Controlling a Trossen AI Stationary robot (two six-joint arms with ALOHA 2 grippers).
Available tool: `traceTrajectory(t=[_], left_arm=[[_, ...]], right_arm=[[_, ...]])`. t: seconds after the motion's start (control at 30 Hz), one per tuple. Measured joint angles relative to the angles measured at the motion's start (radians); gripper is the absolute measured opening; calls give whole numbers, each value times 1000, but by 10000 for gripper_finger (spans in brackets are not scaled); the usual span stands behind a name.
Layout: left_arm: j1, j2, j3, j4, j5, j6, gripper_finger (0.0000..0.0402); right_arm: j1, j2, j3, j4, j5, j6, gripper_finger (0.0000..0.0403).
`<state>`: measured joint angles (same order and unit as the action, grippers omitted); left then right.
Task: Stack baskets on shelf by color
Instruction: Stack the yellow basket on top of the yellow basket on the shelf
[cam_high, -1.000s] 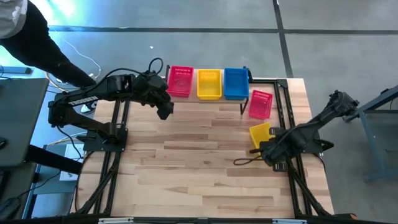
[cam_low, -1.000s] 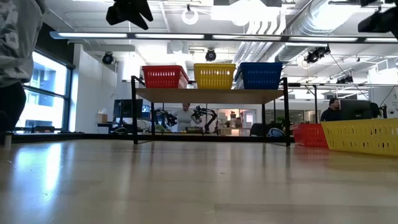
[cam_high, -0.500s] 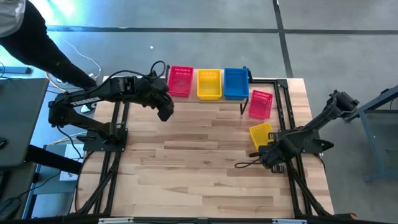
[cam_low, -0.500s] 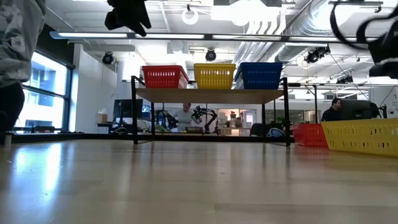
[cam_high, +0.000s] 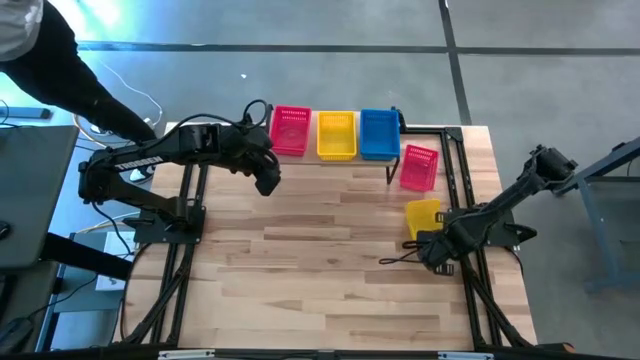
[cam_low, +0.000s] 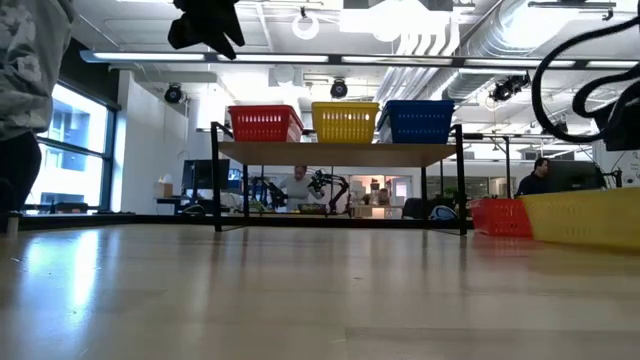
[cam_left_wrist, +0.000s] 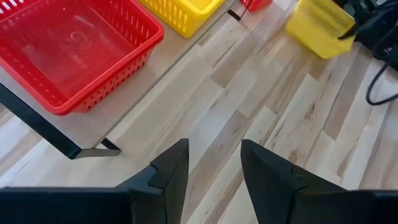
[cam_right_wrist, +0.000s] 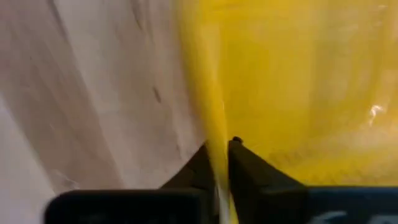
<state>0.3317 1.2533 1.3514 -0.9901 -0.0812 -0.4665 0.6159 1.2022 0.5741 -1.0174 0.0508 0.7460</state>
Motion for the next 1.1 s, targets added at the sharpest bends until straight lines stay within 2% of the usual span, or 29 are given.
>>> traceTrajectory(t=[0.07, 0.3, 0.6, 0.7, 1.1], left_arm=[[0, 0, 0, 0, 0, -3, 136], [0, 0, 0, 0, 0, -2, 136], [0, 0, 0, 0, -10, 24, 136], [1, 0, 0, 0, -12, 24, 136], [1, 0, 0, -15, -12, 24, 136]], right_arm=[[0, 0, 19, 12, 1, 7, 9], [0, 0, 147, 15, 1, 33, 3], [-73, 1, 404, 36, 3, 59, 1], [-113, 18, 505, 35, 36, 32, 0], [-299, 247, 936, -70, 139, -204, 0]])
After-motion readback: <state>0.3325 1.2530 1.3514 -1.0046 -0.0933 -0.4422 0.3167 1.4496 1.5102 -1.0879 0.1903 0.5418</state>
